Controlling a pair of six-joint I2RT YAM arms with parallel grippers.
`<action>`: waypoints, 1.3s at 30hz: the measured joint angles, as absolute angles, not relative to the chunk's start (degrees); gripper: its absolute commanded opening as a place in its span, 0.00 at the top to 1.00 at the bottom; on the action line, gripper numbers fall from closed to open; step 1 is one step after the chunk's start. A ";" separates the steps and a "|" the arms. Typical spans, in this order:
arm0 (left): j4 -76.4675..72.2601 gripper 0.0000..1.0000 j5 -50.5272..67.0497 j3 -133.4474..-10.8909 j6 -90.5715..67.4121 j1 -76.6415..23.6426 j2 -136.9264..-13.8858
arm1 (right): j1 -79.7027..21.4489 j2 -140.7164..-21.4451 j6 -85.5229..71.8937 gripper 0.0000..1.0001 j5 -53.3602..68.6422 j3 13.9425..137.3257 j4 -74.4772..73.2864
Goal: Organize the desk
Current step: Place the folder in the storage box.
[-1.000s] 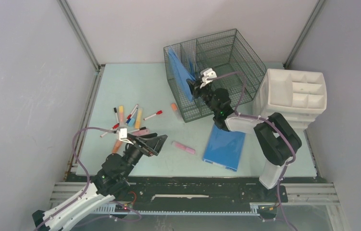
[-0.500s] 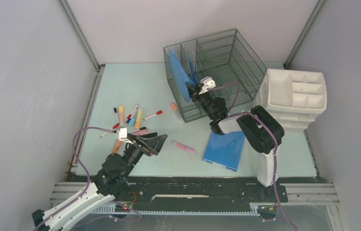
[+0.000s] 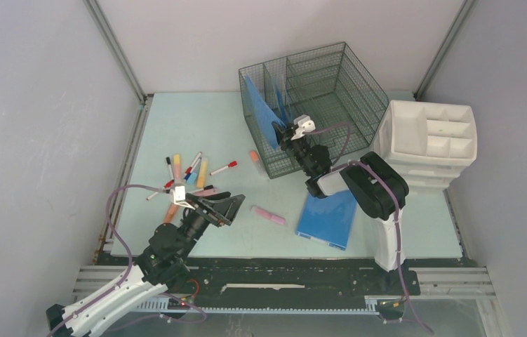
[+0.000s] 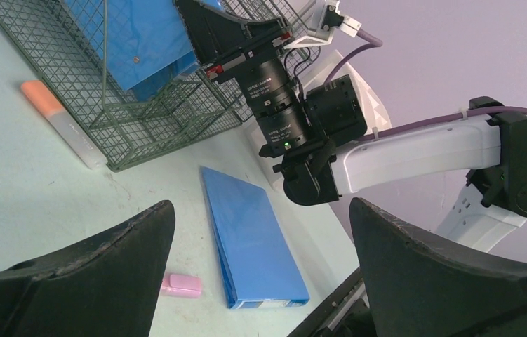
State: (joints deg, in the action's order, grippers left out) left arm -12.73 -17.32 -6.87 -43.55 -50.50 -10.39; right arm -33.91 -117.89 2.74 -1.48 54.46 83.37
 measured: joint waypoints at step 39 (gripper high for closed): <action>-15.38 0.00 -15.79 -6.74 -43.75 -50.50 -8.97 | -33.43 -114.61 8.25 0.37 5.82 46.78 84.44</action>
State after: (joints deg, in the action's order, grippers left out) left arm -15.38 -15.79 -6.74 -43.75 -50.50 -8.97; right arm -33.43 -114.61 8.25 5.82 46.78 84.44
